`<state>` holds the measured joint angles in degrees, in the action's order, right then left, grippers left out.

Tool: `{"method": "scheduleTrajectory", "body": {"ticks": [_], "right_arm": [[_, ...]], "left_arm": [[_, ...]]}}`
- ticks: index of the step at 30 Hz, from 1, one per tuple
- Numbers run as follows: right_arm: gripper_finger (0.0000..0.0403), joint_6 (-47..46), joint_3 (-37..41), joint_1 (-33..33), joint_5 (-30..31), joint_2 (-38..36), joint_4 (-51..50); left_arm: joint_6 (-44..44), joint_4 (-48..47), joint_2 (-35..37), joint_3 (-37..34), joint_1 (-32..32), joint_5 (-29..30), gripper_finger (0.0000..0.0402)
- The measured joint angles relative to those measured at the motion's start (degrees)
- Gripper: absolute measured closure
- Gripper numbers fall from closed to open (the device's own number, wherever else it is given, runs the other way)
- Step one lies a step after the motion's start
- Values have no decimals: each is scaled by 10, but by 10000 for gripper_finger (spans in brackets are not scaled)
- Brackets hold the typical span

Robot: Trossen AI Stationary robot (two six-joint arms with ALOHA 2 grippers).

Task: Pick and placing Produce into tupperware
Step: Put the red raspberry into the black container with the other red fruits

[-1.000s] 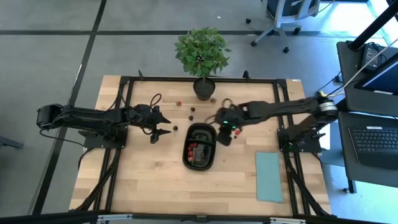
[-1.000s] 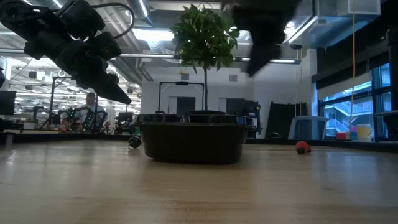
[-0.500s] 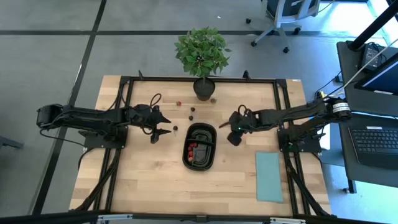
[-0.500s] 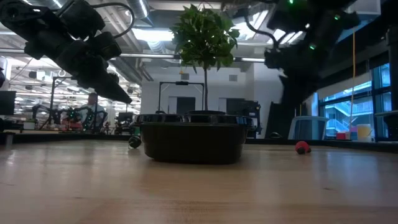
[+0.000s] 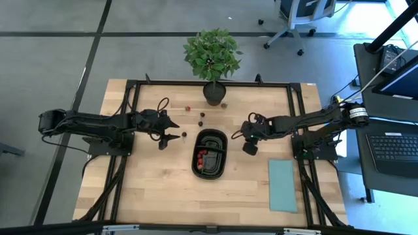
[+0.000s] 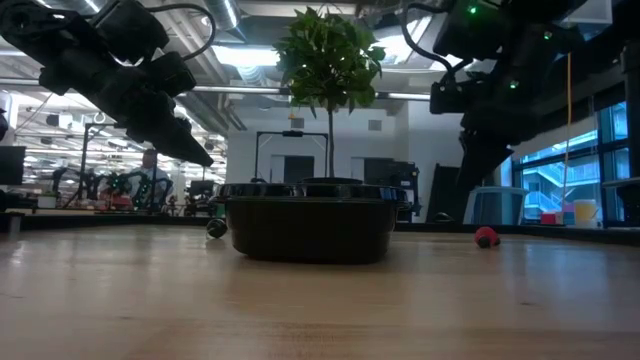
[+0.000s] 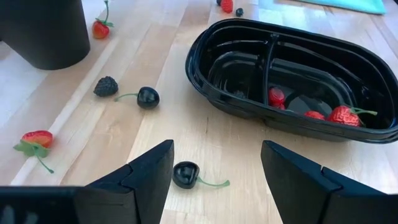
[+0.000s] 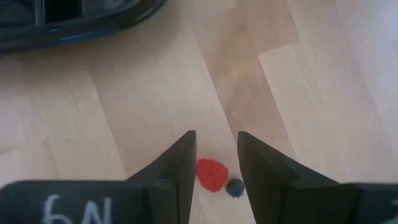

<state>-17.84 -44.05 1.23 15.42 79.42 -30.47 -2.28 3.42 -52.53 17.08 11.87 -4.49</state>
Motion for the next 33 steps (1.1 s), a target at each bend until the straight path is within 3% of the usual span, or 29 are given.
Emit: {"method": "scheduleTrajectory", "body": {"ticks": [10,22,33], "right_arm": [[275,18,0,0,14,0,2],[135,92,0,0,15,0,2],[118,269,0,0,15,0,-38]], "left_arm": [[0,0,0,0,0,0,166],[0,0,0,0,0,0,166],[0,0,0,0,0,9,166]]}}
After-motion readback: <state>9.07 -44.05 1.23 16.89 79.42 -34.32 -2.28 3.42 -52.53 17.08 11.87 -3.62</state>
